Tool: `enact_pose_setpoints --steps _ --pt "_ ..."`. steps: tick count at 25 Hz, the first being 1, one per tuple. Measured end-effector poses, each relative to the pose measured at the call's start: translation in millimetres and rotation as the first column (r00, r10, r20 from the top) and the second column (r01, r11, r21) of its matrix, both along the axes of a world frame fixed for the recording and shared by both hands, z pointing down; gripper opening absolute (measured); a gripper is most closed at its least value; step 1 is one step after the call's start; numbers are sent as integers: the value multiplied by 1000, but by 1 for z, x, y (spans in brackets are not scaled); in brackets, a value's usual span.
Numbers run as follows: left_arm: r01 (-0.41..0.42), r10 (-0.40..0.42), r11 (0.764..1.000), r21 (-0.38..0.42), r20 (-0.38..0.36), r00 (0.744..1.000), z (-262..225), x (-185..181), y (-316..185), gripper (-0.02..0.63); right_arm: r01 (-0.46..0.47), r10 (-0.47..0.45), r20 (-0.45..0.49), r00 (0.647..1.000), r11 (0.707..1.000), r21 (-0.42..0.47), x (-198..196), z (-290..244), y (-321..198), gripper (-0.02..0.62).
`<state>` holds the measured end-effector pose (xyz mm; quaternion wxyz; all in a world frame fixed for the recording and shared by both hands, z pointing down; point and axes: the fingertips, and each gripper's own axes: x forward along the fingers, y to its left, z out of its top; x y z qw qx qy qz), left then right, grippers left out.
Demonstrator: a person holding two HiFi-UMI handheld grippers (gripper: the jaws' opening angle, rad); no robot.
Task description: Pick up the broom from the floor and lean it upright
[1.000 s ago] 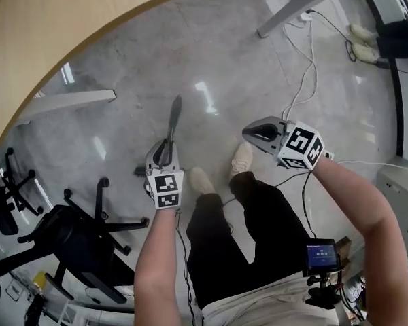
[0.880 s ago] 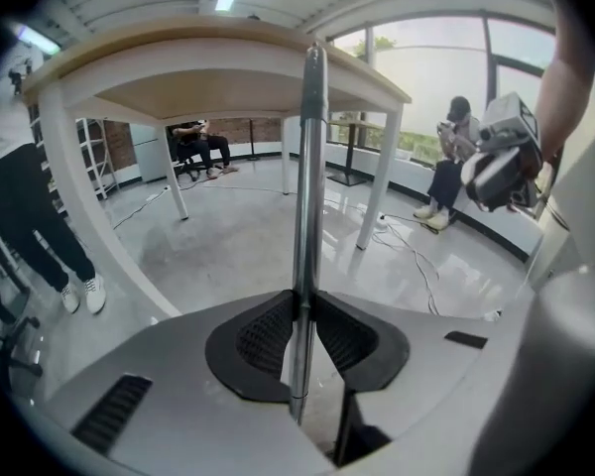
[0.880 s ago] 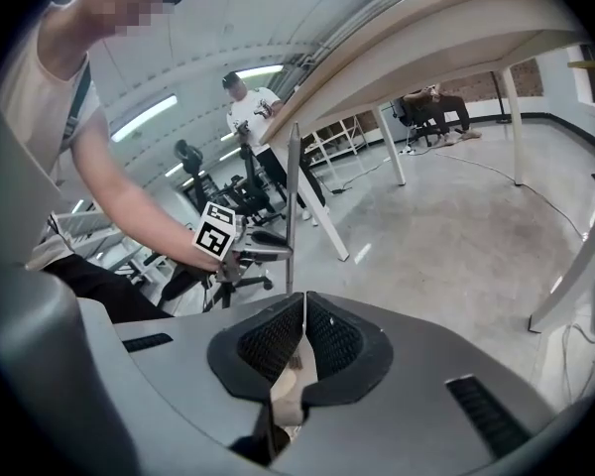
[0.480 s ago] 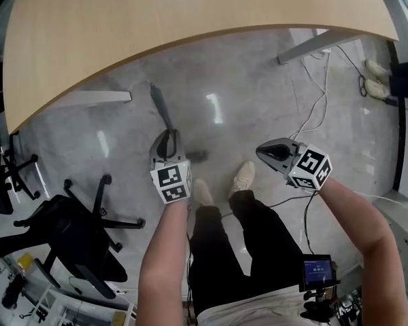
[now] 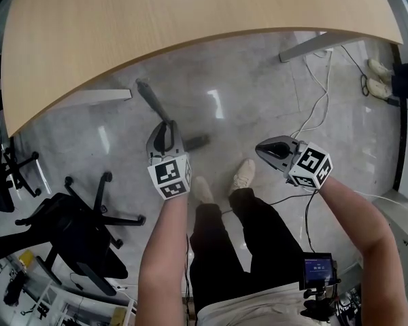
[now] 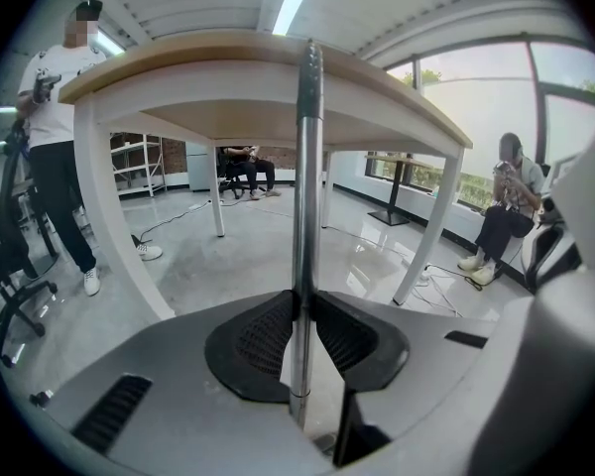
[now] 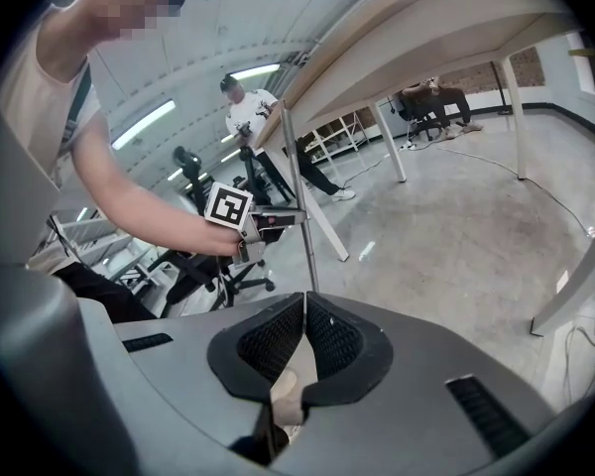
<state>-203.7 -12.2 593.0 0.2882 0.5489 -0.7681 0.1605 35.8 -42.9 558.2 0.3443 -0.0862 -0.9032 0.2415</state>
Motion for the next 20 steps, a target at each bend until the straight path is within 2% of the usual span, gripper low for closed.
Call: enact_pose_setpoints --steps 10,20 --pt "-10 10 1000 19 15 1000 -8 -5 -20 77 19 -19 43 999 1000 1 -28 -12 -11 20" --pt "-12 11 999 42 26 1000 -15 -15 -33 77 12 -12 35 999 1000 1 -28 -11 -17 20"
